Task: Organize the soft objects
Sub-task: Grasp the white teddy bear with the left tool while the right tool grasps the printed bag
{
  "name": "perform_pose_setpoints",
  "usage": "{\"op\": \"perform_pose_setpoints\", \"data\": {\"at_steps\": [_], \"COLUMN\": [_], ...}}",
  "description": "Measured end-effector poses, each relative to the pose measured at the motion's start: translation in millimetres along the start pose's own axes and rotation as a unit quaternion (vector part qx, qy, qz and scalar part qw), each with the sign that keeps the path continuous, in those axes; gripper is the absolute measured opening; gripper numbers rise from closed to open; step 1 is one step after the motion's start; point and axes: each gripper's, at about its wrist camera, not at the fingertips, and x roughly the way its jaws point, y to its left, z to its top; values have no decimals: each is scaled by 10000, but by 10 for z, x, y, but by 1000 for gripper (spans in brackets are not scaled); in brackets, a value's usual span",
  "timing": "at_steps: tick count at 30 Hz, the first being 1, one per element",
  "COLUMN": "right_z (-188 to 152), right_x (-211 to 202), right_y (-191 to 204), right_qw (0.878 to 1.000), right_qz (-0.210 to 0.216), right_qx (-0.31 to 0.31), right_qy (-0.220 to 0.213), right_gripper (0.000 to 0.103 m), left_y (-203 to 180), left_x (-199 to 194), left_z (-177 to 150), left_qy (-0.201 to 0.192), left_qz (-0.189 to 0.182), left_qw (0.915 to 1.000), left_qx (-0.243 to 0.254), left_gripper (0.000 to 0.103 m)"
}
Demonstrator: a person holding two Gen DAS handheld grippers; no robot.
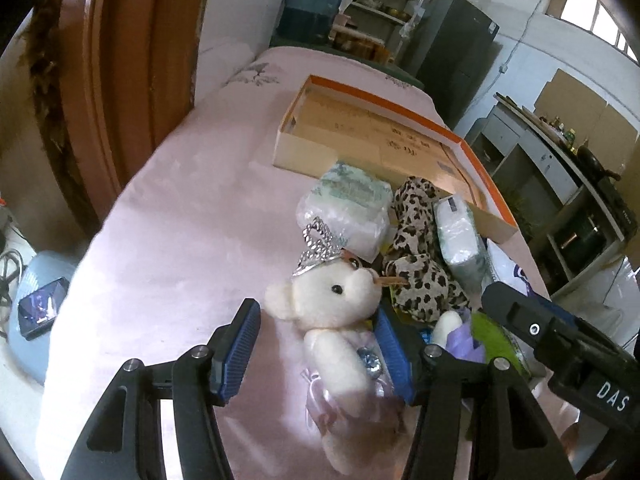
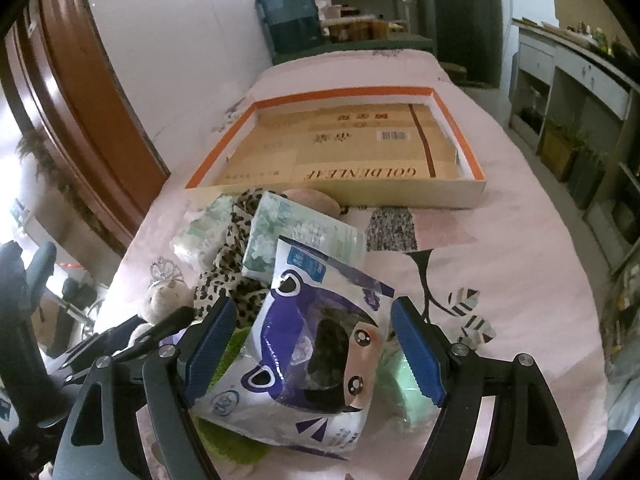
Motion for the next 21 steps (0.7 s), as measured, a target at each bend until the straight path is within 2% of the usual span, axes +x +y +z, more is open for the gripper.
{"op": "perform_pose_setpoints", "data": {"at_steps": [2,4,7,8,11,16,21], "right_z": [-13,-28,-44,-44,-52,-50,-22], "right_x": [18,29,28,25,-2,-87,-218], "right_y": [-22,-41,-60,-61,-44,-40,-15], "right_qw": [10000,9999,9997,9997,9998,9996,9988], "right_qz": [45,107,170,170,179,259,395], "right_qx": [39,79,103,89,46,16,-41], "right_qy": [44,83,118,122,97,-53,-289], "right_gripper": [70,65,49,48,44,37,32], "left_y": [1,9,17,9,-11,-13,-15], "left_x": [37,52,51,51,35,-37,-170], "left_z": [0,1,5,0,-17,-29,-4], "left_qy": [41,44,28,23,-41,-148,-400], "left_qz": [-45,-103,-242,-328,-355,-465,-418], "left_qw": [10000,9999,9997,9995,9993,9988,9983], "left_qx": [-13,-19,-2,19,79,38,47], "left_gripper": [58,58,46,39,35,32,32]}}
